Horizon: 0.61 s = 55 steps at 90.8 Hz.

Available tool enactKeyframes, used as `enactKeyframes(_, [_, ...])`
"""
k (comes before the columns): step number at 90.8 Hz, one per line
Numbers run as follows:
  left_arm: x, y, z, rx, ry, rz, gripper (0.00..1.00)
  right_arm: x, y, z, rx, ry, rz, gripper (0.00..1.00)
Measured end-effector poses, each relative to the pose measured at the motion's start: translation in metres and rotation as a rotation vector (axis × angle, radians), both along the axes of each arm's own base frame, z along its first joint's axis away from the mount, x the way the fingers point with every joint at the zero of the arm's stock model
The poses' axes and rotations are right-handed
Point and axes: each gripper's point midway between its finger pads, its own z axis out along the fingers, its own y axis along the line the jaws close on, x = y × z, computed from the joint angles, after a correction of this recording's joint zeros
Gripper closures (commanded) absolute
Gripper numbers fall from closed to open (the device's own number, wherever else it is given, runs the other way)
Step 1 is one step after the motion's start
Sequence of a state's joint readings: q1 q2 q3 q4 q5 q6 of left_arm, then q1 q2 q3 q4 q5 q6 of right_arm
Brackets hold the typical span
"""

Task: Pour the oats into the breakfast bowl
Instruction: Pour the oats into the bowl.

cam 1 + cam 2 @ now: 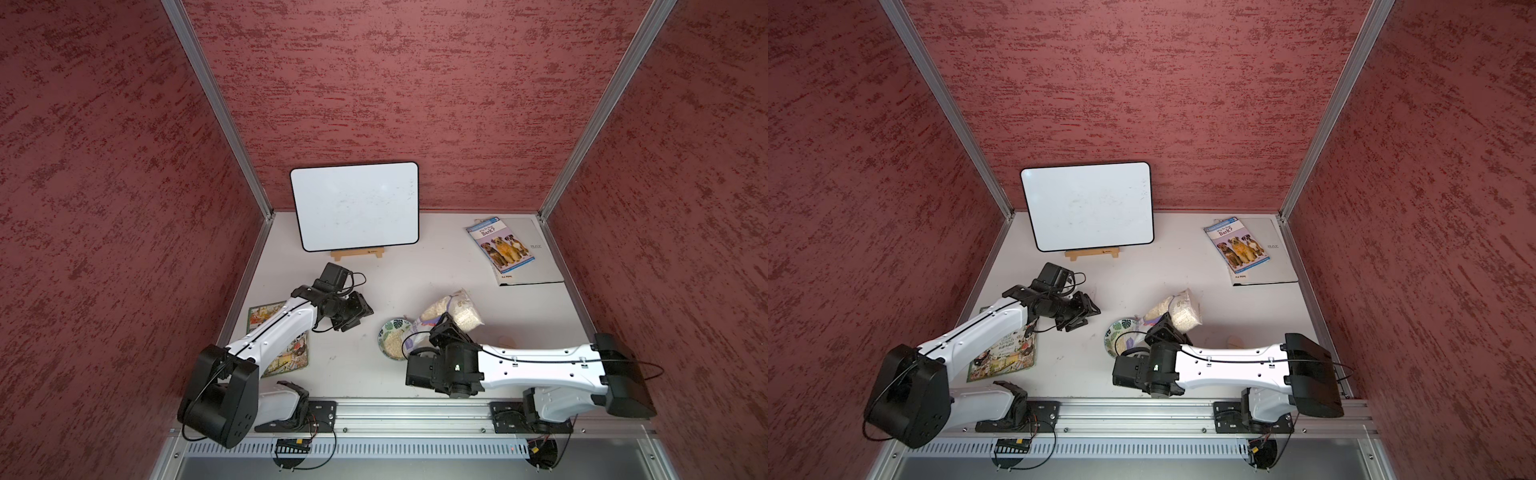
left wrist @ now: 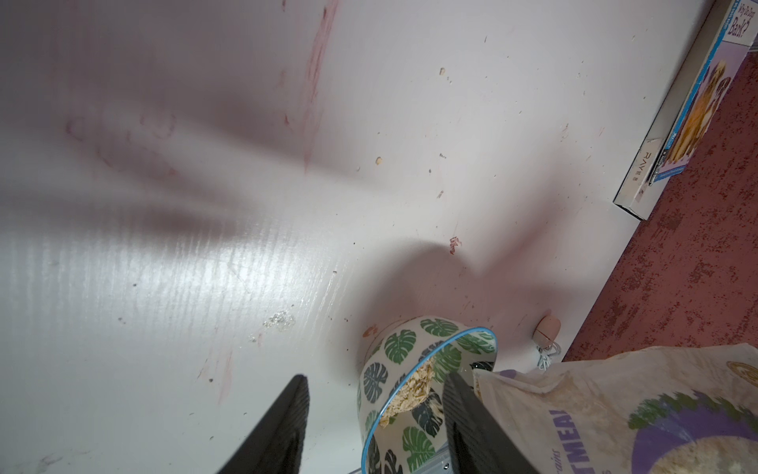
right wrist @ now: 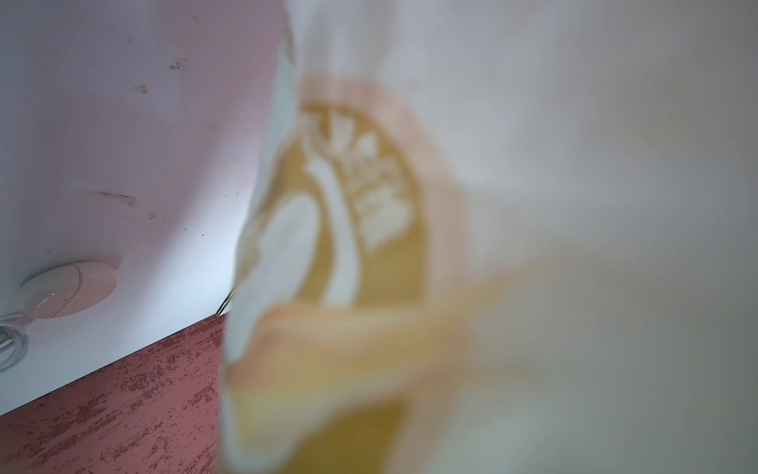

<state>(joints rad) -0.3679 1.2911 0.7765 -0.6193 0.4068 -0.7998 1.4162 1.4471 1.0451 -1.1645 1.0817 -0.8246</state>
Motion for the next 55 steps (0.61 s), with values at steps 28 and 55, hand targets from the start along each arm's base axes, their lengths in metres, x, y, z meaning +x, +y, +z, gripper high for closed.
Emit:
enactKeyframes(28, [-0.0003,-0.0003,-0.0032,0.004,0.011,-0.002,0.45,0.0049,-0.0024,0.0027,0.010,0.005,-0.007,0.78])
enactKeyframes(55, [0.0029,-0.0019,-0.0028,0.005,0.013,-0.003,0.45,0.0060,0.0009,0.0004,0.014,0.023,-0.009,0.77])
